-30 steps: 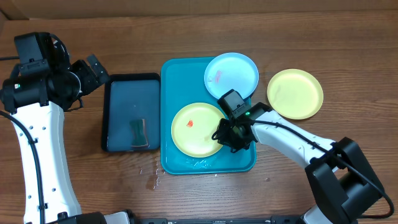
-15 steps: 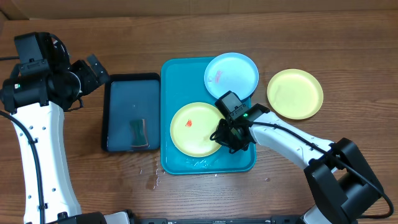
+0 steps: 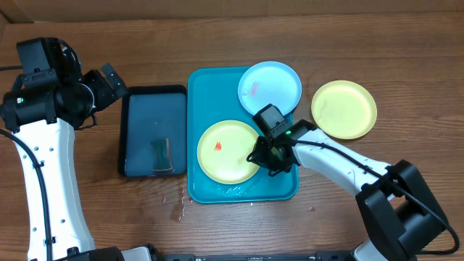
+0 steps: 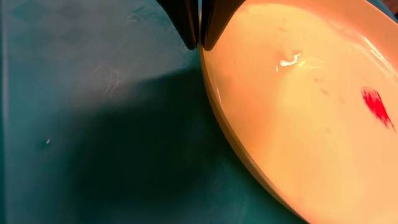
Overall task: Clean dirty plates on tray and stack at the side
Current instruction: 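Grip the rim of the lower yellow plate with the right gripper, then reach the left gripper to the sponge on the black tray and grasp it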
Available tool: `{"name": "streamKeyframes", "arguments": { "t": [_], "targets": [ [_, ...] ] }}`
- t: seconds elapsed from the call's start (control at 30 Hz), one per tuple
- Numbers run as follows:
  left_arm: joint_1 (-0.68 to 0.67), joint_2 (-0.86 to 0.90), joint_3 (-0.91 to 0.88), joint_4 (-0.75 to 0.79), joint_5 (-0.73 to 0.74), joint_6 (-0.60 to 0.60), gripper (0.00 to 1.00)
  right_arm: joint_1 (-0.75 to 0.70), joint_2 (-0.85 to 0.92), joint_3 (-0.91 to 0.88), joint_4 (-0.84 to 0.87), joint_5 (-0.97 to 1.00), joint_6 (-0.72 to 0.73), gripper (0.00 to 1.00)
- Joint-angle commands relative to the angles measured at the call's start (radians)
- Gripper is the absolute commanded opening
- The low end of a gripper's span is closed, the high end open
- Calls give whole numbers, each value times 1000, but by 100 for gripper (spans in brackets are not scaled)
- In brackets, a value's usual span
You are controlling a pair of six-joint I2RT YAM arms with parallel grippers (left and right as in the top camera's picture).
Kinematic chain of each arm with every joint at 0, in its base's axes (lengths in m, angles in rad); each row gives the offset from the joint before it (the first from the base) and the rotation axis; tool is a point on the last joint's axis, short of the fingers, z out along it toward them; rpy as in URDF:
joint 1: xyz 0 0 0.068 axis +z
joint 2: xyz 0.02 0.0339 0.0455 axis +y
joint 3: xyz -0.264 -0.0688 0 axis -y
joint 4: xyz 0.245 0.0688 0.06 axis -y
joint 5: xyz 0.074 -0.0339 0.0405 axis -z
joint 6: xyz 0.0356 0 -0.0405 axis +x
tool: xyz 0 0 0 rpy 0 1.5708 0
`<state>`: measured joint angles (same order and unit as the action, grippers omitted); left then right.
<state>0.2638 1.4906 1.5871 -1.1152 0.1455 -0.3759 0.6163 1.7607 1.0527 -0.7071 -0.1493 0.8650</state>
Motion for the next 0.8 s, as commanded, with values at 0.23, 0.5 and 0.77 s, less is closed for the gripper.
{"name": "streamKeyframes", "arguments": {
  "t": [0.23, 0.5, 0.77],
  "targets": [
    [-2, 8, 11, 1, 1, -17, 100, -56, -16, 55, -10, 14, -141, 15],
    [-2, 8, 11, 1, 1, -17, 100, -56, -16, 55, -13, 15, -141, 47],
    [-2, 8, 11, 1, 1, -17, 100, -56, -16, 55, -10, 15, -140, 53]
  ]
}}
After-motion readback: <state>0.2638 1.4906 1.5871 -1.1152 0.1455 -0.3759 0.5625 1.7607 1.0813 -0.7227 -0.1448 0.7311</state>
